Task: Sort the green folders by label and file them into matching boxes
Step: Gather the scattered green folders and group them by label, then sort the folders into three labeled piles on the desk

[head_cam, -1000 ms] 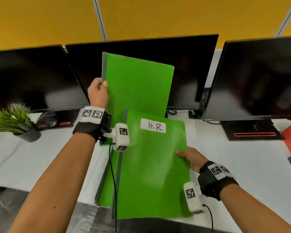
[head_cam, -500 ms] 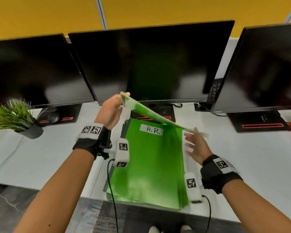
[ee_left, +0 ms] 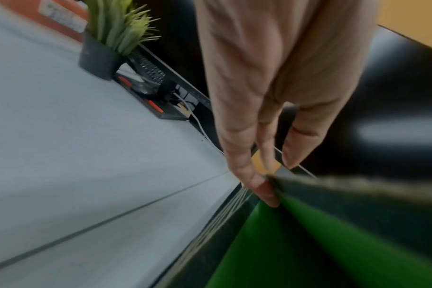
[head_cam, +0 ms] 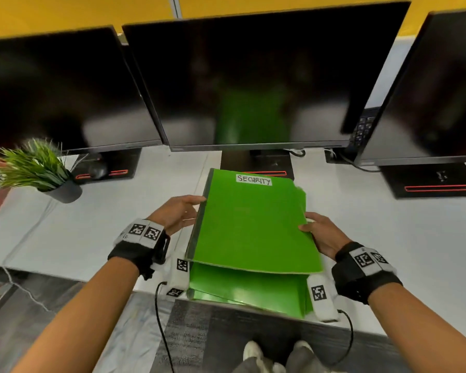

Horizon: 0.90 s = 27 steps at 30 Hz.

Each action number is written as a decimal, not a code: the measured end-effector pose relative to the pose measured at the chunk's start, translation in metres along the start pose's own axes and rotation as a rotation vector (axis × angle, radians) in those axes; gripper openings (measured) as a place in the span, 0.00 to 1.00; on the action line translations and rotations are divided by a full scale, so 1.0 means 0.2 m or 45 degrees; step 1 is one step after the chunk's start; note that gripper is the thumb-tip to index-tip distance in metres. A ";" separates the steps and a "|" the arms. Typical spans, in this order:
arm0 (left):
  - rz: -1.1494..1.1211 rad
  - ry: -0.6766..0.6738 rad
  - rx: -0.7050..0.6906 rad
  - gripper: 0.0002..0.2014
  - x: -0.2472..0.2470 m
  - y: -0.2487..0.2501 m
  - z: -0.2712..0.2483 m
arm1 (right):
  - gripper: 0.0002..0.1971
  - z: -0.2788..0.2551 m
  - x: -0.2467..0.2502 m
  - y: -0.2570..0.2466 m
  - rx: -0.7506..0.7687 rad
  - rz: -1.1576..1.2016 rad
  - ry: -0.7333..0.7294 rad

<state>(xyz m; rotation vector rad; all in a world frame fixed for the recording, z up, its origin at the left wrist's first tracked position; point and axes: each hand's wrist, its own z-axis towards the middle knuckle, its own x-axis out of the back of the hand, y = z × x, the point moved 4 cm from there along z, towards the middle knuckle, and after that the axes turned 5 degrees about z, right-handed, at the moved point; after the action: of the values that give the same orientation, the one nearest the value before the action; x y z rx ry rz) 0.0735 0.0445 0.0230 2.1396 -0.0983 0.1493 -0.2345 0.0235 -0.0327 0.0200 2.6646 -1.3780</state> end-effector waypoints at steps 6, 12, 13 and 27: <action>0.758 0.114 0.051 0.31 -0.10 -0.10 0.06 | 0.10 -0.01 0.03 0.14 -0.105 -0.227 0.165; 1.217 0.157 0.038 0.34 -0.11 -0.22 0.07 | 0.15 -0.05 0.06 0.22 -0.196 -0.408 0.154; 1.213 0.178 0.066 0.36 -0.10 -0.26 0.08 | 0.15 -0.05 0.07 0.23 -0.196 -0.463 0.187; 0.888 0.002 0.178 0.47 -0.51 -0.34 0.09 | 0.34 -0.06 0.27 0.23 -0.170 -0.835 0.374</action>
<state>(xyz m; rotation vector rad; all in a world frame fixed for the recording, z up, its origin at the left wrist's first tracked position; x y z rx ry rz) -0.0181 0.0669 -0.0591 2.1586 -0.8541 0.5749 -0.2850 0.0570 -0.0710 -0.7884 3.1646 -1.4264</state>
